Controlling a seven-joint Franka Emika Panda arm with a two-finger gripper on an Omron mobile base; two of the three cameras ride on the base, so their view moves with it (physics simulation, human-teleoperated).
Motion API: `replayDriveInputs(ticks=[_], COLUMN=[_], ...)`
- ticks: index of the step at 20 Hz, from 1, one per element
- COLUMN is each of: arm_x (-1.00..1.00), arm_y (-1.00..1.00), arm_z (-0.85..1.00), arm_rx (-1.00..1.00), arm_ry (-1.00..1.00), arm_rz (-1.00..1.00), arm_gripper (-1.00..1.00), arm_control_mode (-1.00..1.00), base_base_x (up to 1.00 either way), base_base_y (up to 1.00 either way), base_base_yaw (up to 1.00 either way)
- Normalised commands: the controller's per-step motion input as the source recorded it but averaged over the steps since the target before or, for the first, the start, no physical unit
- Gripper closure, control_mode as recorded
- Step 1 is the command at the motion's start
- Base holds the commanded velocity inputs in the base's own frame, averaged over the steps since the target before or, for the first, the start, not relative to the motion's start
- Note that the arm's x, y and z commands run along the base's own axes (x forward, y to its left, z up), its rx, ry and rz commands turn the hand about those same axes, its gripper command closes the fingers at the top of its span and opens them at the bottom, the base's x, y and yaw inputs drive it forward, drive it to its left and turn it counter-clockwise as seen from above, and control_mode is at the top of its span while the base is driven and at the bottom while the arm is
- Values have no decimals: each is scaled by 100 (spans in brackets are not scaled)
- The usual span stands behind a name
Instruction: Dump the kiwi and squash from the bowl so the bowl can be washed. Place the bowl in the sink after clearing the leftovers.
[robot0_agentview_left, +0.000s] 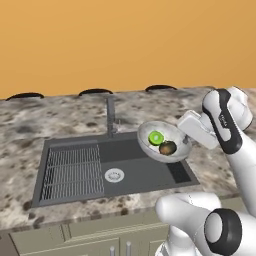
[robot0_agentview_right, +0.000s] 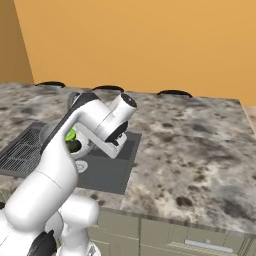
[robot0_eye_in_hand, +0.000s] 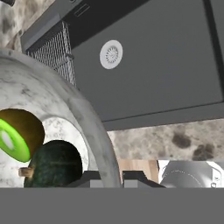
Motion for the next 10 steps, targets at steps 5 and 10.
replayDriveInputs(ticks=[5,10], arm_x=[7,34], arm_y=[58,100], arm_z=[0,0], arm_rx=[-1,-9], arm_ry=[-1,0], arm_rz=[0,0], arm_gripper=[100,100], arm_control_mode=[-100,-100], base_base_x=[0,0], base_base_y=[0,0], base_base_yaw=[0,0])
